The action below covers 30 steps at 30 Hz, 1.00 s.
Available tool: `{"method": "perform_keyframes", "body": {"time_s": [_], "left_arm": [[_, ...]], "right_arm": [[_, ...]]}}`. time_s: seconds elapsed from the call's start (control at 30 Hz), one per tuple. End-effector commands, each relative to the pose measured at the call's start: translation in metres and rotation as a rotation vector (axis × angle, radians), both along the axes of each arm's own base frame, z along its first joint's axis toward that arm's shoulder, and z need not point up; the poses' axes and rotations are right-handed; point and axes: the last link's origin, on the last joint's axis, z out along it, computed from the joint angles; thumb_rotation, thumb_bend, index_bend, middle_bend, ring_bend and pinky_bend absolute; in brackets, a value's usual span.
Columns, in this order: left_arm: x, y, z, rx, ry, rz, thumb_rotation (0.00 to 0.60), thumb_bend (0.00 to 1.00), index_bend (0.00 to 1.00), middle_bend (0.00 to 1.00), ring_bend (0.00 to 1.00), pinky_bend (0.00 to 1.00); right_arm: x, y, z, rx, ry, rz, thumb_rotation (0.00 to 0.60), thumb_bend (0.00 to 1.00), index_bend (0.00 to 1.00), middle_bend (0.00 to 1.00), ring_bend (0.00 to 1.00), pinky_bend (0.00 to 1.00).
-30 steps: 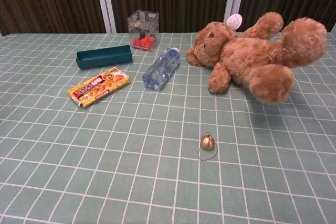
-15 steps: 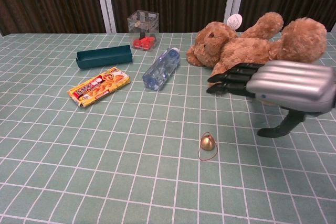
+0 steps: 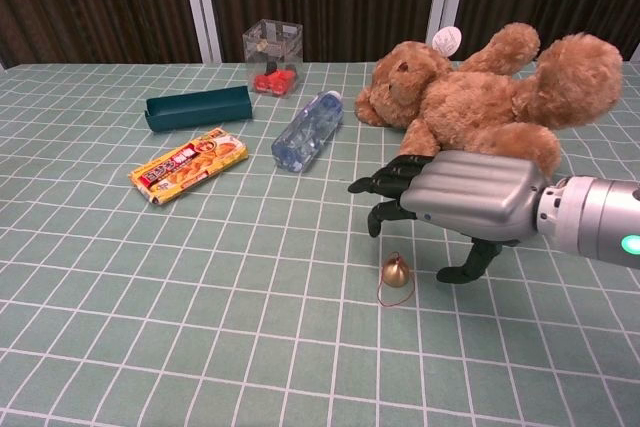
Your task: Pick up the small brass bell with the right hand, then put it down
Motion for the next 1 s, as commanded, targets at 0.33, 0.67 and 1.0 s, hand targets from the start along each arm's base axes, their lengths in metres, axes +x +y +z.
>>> {"method": "perform_keyframes", "body": {"time_s": [0.33,0.67,1.0], "left_arm": [[0.0,0.0,0.0,0.006,-0.002,-0.012,0.6,0.36,0.0,0.0,0.0,0.13],[0.0,-0.001,0.002,0.016,-0.009,-0.014,0.6,0.36,0.0,0.0,0.0,0.13],[0.0,-0.002,0.002,0.013,-0.005,-0.007,0.6,0.38,0.0,0.0,0.0,0.13]], "right_arm": [[0.007,-0.008,-0.011,-0.002,-0.051,-0.011,0.6,0.35,0.55,0.0,0.0,0.0],[0.01,-0.007,-0.019,0.016,-0.088,-0.008,0.6,0.44,0.63,0.0,0.0,0.0],[0.01,-0.007,-0.019,0.005,-0.094,-0.002,0.6,0.48,0.66,0.0,0.0,0.0]]}}
